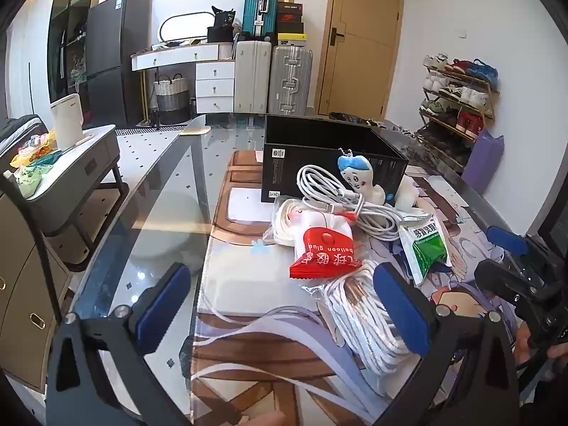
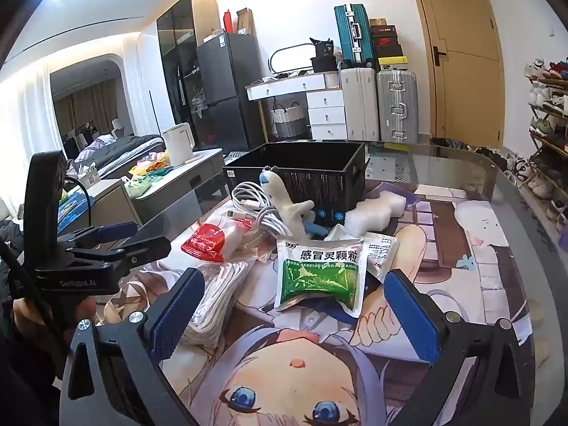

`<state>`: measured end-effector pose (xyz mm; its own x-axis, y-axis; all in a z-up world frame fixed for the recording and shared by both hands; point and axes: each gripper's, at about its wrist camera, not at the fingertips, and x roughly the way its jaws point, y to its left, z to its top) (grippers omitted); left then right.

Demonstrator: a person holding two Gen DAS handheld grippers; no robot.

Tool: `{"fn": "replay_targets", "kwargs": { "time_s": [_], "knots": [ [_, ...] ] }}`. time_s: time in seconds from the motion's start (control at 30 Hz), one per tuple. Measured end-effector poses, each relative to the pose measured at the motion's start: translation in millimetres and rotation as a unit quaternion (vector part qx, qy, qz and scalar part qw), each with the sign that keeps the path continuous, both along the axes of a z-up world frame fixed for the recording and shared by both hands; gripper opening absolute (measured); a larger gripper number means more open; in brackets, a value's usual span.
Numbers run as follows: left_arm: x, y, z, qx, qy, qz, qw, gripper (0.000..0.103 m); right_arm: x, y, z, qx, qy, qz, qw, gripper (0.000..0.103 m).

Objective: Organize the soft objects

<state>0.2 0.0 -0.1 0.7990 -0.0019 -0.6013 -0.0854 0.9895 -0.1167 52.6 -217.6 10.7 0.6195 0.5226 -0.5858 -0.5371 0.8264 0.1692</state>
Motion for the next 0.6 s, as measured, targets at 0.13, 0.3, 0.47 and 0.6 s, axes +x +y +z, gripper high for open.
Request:
{"fn": "replay_targets", "kwargs": {
  "time_s": [0.13,0.3,0.47,0.6],
  "knots": [
    [-1.3,0.1,0.4,0.0,-0.002,-0.001,1.0,0.103,0.2,-1.3,4.1,0.0,0.002,-0.004,1.0,0.103],
    [0.2,-0.9,-0.8,0.004,0.002,-0.001,1.0,0.103,2.7,-1.2,5.3,0.0,-0.002,-0.009,1.0,0.103],
    [2.4,0.0,0.4,0.007,0.004,-0.001,1.0,0.103,-0.8,-3.7,7.5,0.002,-0.006,-0.008,1.0,0.103],
    [0.8,-5.9,1.6,0.014,0.007,-0.001,0.9999,0.103,1.1,-3.8,6.9,0.001,-0.003,-0.005,1.0,0.103]
  ]
}}
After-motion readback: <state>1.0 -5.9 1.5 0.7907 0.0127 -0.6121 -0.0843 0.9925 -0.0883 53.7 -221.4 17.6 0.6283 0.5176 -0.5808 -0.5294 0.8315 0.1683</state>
